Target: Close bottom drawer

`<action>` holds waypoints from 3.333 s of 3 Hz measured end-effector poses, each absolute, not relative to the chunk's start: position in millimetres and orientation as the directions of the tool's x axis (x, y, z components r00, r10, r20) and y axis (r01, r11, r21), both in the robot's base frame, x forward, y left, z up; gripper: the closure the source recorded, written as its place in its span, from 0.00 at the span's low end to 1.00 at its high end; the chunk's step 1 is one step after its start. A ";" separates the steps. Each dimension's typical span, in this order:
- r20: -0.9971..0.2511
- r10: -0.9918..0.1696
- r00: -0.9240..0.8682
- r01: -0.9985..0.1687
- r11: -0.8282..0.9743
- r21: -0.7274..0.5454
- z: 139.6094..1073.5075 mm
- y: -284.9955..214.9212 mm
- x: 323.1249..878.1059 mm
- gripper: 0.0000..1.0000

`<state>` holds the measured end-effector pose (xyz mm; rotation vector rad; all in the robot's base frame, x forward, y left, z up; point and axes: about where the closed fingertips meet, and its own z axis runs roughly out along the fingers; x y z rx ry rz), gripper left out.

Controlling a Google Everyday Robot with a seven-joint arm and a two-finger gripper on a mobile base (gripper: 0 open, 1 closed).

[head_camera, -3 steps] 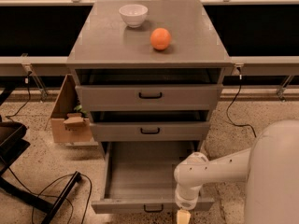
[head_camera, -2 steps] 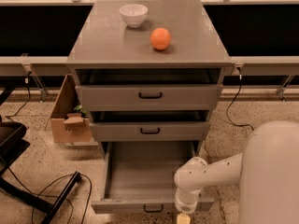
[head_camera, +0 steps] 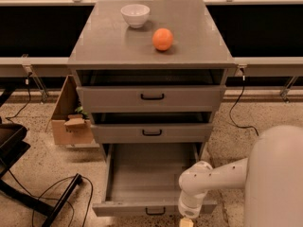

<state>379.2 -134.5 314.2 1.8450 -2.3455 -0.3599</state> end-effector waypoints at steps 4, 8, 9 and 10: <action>-0.092 -0.975 -0.203 -0.913 0.155 0.378 126.5 -159.5 342.6 0.70; -0.119 -0.986 -0.115 -0.989 0.103 0.107 121.5 -171.1 443.0 1.00; -0.124 -0.985 -0.119 -0.993 0.115 0.041 128.5 -174.5 465.0 1.00; -0.124 -0.985 -0.119 -0.993 0.115 0.041 128.5 -174.2 464.1 1.00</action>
Offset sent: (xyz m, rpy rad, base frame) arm -0.0725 -0.0221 -0.1810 0.0624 0.2385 -0.0144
